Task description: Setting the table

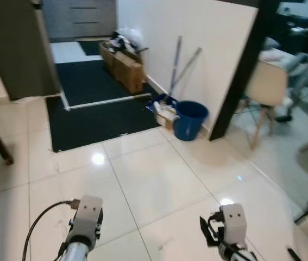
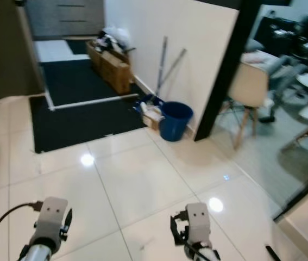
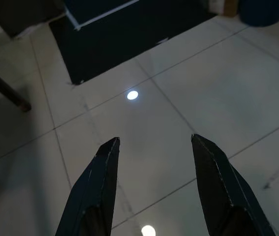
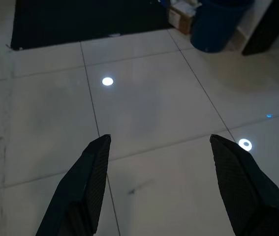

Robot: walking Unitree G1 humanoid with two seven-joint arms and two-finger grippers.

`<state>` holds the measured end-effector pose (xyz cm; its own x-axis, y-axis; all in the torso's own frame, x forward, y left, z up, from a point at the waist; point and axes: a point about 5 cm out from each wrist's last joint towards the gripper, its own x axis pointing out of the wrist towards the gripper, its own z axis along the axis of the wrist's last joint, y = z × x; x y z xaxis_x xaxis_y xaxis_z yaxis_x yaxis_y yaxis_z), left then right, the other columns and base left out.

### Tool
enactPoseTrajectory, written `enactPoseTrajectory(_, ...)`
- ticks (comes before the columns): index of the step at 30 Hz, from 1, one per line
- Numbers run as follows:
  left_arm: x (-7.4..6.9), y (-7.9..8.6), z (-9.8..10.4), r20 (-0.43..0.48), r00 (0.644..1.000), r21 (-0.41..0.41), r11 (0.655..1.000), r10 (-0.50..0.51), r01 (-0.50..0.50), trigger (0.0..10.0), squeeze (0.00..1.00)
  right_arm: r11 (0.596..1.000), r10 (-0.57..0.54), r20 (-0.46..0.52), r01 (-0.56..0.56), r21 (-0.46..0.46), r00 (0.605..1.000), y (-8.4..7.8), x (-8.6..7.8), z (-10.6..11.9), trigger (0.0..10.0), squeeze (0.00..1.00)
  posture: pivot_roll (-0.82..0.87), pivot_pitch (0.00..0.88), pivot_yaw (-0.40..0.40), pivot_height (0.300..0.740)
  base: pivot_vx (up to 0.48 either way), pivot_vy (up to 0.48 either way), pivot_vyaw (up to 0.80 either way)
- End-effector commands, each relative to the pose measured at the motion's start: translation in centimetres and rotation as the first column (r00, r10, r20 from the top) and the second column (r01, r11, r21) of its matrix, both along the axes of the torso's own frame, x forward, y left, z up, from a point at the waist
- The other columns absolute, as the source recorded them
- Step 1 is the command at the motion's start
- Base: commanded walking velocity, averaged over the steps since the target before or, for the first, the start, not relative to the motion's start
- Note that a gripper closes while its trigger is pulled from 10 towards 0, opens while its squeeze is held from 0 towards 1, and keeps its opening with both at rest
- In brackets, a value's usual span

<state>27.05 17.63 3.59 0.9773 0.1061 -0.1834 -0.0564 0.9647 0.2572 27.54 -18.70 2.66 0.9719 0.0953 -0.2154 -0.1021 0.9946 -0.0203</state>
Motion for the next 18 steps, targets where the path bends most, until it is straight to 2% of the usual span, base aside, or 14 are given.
enactPoseTrajectory(1, -0.43, 0.05, -0.67, -0.029, 1.0, 0.009, 1.0, -0.003, 0.004, 10.0, 0.0, 1.0, -0.006, -0.038, 0.007, 0.018, 0.999, 0.22, -0.78, -0.97, 10.0, 0.0, 0.06, 0.063, 0.014, 0.74, 0.48, 0.0, 0.0)
enactPoseTrajectory(18, -0.3, -0.03, -0.59, -0.024, 1.0, 0.01, 1.0, -0.012, 0.012, 10.0, 0.0, 1.0, -0.015, -0.038, 0.016, 0.022, 0.999, 0.13, -0.83, -1.07, 10.0, 0.0, 0.06, 0.068, 0.018, 0.74, 0.48, 0.0, 0.0)
